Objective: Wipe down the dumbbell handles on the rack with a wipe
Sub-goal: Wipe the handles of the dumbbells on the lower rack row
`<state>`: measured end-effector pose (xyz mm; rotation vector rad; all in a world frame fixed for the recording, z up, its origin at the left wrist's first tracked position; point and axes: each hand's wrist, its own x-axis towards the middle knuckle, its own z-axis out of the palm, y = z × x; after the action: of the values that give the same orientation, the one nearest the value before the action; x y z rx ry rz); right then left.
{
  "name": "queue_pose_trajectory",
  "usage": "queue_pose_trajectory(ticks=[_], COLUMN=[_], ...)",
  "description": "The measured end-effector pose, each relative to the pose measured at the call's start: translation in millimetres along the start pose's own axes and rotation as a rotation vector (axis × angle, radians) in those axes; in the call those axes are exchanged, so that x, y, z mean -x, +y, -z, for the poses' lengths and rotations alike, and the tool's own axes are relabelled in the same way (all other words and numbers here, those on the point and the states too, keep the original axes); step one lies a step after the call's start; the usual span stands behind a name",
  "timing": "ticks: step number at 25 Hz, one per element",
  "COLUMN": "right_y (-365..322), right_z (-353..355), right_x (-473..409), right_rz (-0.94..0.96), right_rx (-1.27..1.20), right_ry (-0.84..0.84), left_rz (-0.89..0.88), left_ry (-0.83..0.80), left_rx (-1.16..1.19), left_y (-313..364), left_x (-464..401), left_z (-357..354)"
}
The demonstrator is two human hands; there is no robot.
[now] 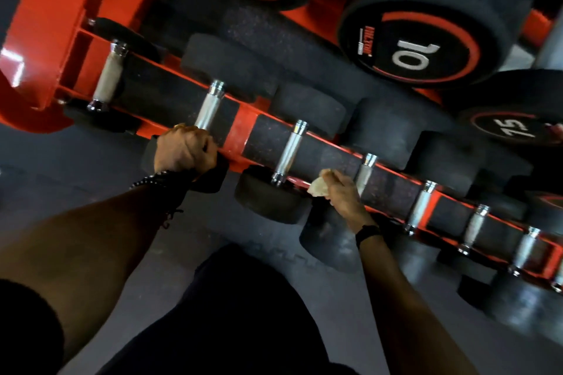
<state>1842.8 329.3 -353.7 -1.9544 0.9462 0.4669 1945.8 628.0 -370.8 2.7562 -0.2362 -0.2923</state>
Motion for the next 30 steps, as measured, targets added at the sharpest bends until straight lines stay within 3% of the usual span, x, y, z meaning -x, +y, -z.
queue_pose_trajectory(ticks=[2, 5, 10, 13, 18, 21, 25, 30], right_y=[16, 43, 82, 98, 115, 115, 103, 83], right_z=[17, 39, 67, 86, 110, 109, 86, 68], right_x=[13, 34, 44, 36, 15, -10, -32, -47], right_rz=[0.05, 0.066, 0.0, 0.005, 0.049, 0.116, -0.037, -0.135], right_rx=[0.031, -0.118, -0.315, -0.361, -0.357, -0.239, 0.24, 0.141], right_ry=[0.022, 0.158, 0.374, 0.425, 0.468, 0.575, 0.458, 0.229], left_rz=[-0.085, -0.225, -0.155, 0.016, 0.518, 0.671, 0.738, 0.744], left_ry=[0.02, 0.066, 0.063, 0.058, 0.021, 0.116, 0.206, 0.243], left_rx=[-0.059, -0.113, -0.024, 0.094, 0.252, 0.281, 0.29, 0.264], left_y=[1, 4, 70, 119, 157, 169, 176, 174], left_x=[2, 9, 48, 66, 67, 59, 52, 50], left_z=[-3, -13, -49, -75, -98, -100, -103, -109])
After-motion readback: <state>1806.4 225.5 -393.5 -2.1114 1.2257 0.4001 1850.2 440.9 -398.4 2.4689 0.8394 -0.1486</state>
